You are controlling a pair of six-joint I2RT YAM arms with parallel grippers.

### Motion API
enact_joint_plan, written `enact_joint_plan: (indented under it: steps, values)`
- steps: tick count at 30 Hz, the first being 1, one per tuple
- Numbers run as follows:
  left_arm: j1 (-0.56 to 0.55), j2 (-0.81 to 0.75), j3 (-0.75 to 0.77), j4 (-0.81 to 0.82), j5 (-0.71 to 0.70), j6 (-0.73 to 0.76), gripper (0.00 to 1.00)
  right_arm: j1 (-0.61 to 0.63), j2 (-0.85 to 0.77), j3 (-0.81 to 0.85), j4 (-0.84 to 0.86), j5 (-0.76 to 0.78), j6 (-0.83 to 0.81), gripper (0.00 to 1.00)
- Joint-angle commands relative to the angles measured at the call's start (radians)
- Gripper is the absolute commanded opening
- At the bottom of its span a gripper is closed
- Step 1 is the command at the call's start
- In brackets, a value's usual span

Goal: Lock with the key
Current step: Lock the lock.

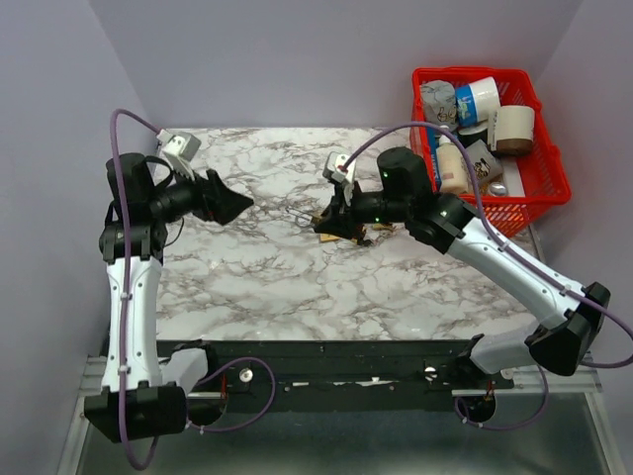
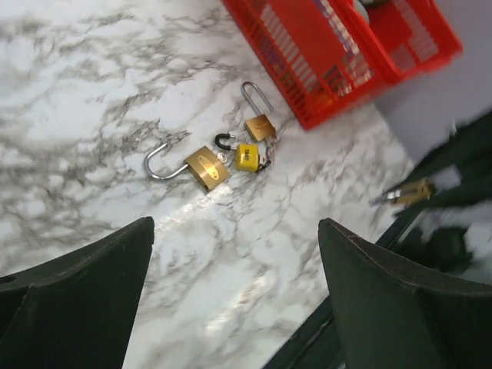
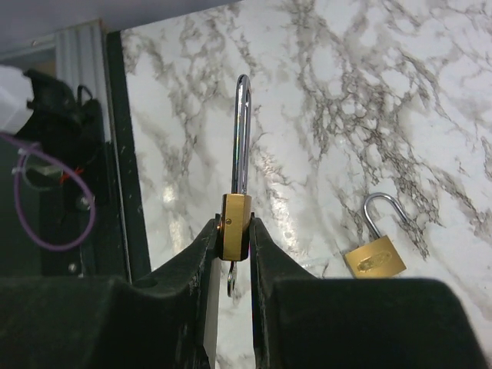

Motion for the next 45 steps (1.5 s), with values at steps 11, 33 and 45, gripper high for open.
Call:
enact_joint_plan:
  steps: [11,33,45]
  values:
    - [-0.373,-0.17,-0.065,-0.223,0.212,0.901,0.75,0.006,-0.068,0.017,-0.295,-0.246,-0.242,0.01]
    - [-0.693,-0.095,-0.085,-0.028,0.013,0.815,0.06,0.004,-0.06,-0.005,-0.265,-0.21,-0.212,0.01]
    - [-0.756,-0.067,-0.108,0.078,0.024,0.672,0.0,0.024,-0.06,-0.009,-0.228,-0.196,-0.213,0.01]
